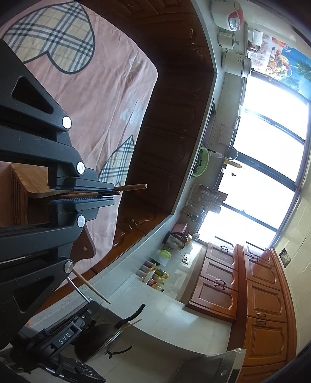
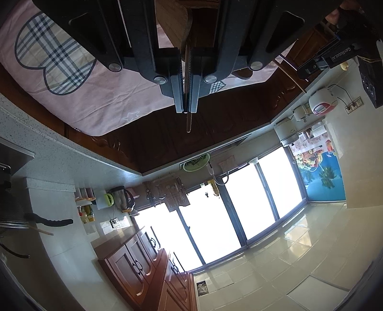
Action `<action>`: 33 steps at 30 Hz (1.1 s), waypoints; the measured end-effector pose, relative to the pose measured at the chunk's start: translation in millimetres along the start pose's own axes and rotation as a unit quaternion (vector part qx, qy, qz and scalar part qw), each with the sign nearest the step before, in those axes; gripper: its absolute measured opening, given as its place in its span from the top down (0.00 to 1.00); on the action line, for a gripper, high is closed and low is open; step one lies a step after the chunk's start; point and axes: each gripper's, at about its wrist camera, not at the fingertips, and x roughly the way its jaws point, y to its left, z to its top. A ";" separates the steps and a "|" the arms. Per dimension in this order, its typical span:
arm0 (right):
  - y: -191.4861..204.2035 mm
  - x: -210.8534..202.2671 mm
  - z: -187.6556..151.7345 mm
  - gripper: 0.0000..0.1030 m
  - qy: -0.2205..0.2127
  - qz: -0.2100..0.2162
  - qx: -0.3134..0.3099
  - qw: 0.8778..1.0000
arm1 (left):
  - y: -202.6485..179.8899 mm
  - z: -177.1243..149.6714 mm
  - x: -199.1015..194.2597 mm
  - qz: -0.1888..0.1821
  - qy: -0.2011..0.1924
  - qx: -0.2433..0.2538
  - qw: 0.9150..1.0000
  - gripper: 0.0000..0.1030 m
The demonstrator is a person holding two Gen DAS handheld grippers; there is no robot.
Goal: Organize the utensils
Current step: 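Open both grippers to release the chopsticks in the holder, then move both grippers back toward the utensils left on the cloth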
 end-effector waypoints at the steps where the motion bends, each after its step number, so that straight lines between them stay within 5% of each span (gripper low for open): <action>1: -0.6 0.1 0.8 0.96 0.002 0.001 0.001 1.000 | 2.1 0.6 -1.5 0.000 0.001 0.001 1.000 0.97; 10: -1.1 1.8 4.4 0.91 0.014 0.004 0.003 1.000 | 10.1 0.8 -10.3 0.000 0.010 0.010 1.000 0.96; 12: -2.5 1.5 5.4 0.89 0.018 0.005 0.008 1.000 | 11.6 1.7 -11.6 0.000 0.013 0.005 1.000 0.84; 15: -5.5 -3.7 6.7 0.68 0.013 0.001 0.016 1.000 | 14.0 3.5 -16.9 0.004 0.009 -0.003 1.000 0.64; 16: -7.0 -6.1 7.1 0.53 0.010 0.003 0.021 1.000 | 14.5 4.1 -18.8 0.006 0.009 -0.004 1.000 0.63; 21: -12.3 -18.0 10.1 0.43 0.012 0.011 0.039 0.999 | 16.5 0.5 -33.9 0.008 0.012 -0.013 1.000 0.43; 23: -15.1 -26.3 10.3 0.29 0.013 0.022 0.048 0.999 | 17.3 -2.8 -45.5 0.009 0.012 -0.015 1.000 0.37; 33: -26.9 -84.6 -8.5 0.22 0.037 0.019 0.047 0.998 | 24.9 -32.8 -104.8 0.035 0.065 -0.014 0.997 0.35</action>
